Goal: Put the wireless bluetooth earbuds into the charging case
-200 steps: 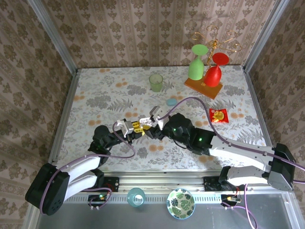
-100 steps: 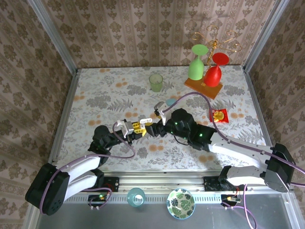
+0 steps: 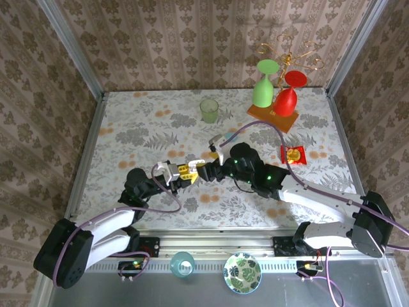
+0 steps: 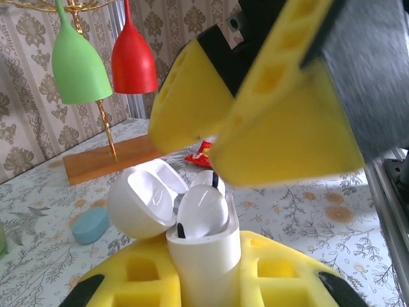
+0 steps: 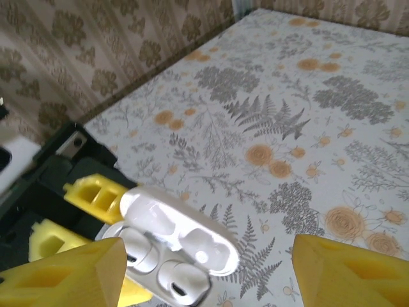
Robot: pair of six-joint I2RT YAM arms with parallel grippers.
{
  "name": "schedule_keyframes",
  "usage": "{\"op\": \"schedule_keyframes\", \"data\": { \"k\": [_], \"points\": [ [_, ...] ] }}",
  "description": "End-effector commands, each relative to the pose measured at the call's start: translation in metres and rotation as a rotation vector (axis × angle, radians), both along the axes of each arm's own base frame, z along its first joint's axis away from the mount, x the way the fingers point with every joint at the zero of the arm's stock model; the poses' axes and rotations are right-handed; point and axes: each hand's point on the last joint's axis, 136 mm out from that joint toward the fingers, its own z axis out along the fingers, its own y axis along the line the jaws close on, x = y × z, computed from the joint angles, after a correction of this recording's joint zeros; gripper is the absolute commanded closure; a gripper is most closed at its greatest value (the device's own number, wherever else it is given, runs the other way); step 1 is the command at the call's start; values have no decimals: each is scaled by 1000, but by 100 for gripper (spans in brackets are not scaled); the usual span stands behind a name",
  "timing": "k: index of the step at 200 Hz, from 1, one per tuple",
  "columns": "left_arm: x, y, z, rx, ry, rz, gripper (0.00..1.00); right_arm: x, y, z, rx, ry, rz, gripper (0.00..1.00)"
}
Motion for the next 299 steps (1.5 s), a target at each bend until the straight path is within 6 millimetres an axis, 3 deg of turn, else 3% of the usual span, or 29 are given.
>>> {"op": "schedule_keyframes", "data": {
  "k": [1, 66, 135, 152, 195, 212, 215, 234, 299],
  "points": [
    [-6, 0, 14, -27, -73, -23, 100, 3, -7, 11, 86, 24, -16, 30],
    [-6, -1, 21, -41, -84, -23, 100, 10, -3, -23, 14, 98, -26, 30],
    [-8, -2, 15, -13, -130, -34, 100, 9, -11, 16, 95, 64, -35, 31],
    [-10, -3, 14, -3, -152, -49, 100, 13, -10, 16, 92, 92, -48, 31],
    [-17, -5, 12, 9, -186, -87, 100, 31, -16, -16, -52, 271, -128, 31],
    [-18, -4, 10, 16, -191, -85, 100, 28, -16, -22, -75, 341, -104, 31],
    [-18, -4, 10, 17, -190, -85, 100, 28, -14, -33, -95, 368, -101, 31],
    [-16, -4, 9, 22, -193, -76, 100, 22, -9, -43, -123, 424, -53, 30],
    [-6, -1, 8, 18, -164, -10, 100, -1, -5, -44, -121, 437, 74, 29]
  ]
}}
